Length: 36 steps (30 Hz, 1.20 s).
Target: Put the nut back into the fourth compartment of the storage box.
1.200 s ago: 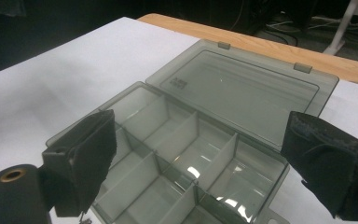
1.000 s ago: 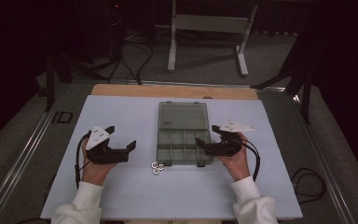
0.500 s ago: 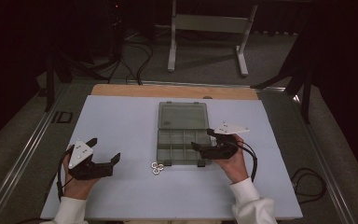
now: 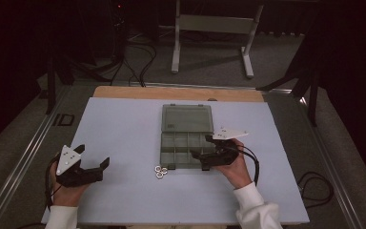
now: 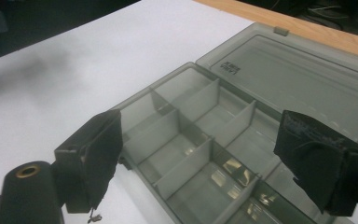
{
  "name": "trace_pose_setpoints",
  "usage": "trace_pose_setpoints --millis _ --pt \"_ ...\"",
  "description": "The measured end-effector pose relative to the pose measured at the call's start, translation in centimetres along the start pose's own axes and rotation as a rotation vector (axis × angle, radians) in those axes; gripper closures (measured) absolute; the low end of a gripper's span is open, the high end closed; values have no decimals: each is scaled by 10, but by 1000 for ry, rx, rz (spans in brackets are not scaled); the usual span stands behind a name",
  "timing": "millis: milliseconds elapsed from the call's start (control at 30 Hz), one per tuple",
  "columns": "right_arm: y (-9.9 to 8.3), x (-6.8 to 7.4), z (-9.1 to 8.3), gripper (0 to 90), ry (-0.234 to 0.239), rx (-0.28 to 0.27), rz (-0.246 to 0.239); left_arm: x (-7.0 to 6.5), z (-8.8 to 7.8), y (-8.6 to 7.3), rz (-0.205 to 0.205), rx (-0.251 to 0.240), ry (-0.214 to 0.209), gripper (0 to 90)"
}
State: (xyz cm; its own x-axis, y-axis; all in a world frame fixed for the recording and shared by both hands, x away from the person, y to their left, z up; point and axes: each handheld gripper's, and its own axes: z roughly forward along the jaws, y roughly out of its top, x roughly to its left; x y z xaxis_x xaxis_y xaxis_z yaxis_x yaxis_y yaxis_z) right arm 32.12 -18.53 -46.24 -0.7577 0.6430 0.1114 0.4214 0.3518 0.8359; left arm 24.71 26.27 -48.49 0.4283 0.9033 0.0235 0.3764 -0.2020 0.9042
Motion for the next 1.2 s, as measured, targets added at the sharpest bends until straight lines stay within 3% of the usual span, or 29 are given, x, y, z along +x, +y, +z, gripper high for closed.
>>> trace_pose_setpoints --millis 267,633,800,900,1200 --pt "1 7 5 158 34 31 -31 7 0 -4 -16 11 17 32" --pt "9 26 15 205 83 100 -128 6 -4 -4 -8 1 38 33" --pt "13 31 20 209 106 111 -146 8 -5 -5 -15 -2 42 33" --pt "15 44 31 209 141 137 -173 7 -5 -5 -17 -1 38 33" --pt "14 61 46 217 201 164 -204 6 -3 -5 -9 3 43 35"
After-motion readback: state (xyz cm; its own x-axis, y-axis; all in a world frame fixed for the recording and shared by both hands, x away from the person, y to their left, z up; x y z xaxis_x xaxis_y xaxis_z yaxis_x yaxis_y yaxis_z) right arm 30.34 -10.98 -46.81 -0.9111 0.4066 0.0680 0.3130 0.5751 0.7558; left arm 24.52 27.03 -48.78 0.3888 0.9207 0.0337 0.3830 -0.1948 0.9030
